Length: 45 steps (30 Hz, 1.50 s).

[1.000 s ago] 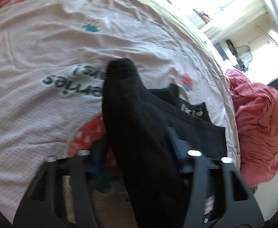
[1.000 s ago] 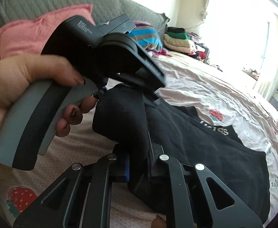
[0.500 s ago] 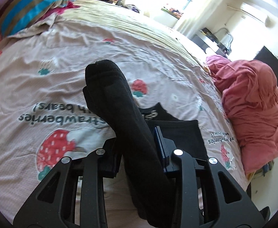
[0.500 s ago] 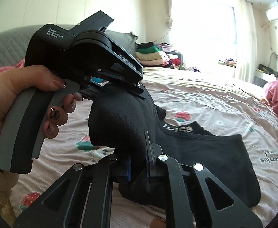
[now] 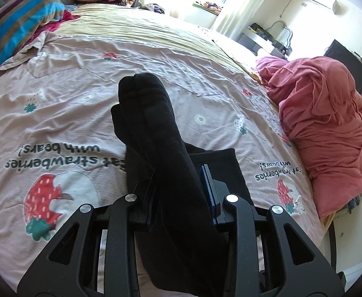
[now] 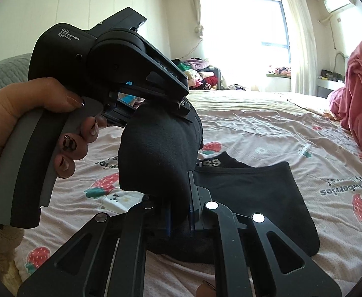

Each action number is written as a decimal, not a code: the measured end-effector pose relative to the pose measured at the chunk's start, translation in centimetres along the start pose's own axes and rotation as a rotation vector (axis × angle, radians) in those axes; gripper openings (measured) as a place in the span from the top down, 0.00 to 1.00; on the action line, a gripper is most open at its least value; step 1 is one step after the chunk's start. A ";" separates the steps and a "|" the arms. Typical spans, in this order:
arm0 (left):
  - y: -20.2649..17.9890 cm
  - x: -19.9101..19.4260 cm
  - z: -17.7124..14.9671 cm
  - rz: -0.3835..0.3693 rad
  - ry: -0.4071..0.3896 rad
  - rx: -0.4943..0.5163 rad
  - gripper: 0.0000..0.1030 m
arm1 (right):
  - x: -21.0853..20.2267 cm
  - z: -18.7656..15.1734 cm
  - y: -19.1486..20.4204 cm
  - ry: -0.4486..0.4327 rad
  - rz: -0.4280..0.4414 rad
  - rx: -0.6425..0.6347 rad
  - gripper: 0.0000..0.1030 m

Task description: Fold small clothes

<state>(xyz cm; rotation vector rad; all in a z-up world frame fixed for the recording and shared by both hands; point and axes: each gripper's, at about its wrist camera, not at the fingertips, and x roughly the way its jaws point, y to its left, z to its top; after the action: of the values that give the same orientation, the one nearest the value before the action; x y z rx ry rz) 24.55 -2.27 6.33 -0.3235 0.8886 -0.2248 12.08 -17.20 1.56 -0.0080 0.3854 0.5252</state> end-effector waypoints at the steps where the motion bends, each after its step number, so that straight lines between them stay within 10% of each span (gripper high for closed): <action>1: -0.4 0.3 0.0 0.001 0.006 0.004 0.77 | 0.0 -0.2 -0.3 0.004 0.000 0.008 0.92; 23: -6.0 8.4 -1.9 0.028 0.153 0.055 0.75 | -0.4 -3.7 -7.5 0.130 0.042 0.283 0.92; 34: -7.1 13.0 -2.7 0.031 0.238 0.052 0.40 | 0.7 -5.7 -11.6 0.224 0.105 0.491 0.90; 40: -6.6 11.0 -2.0 -0.075 0.191 0.002 0.26 | 0.8 -6.7 -12.6 0.271 0.116 0.544 0.83; 45: -5.1 7.8 -2.1 -0.030 0.101 0.028 0.26 | 0.7 -6.2 -13.6 0.326 0.186 0.582 0.54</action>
<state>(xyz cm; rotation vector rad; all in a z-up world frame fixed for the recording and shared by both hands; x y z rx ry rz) 27.36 -9.87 1.32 -0.3021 0.9802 -0.2833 17.13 -29.30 -5.67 0.5128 0.8535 0.5806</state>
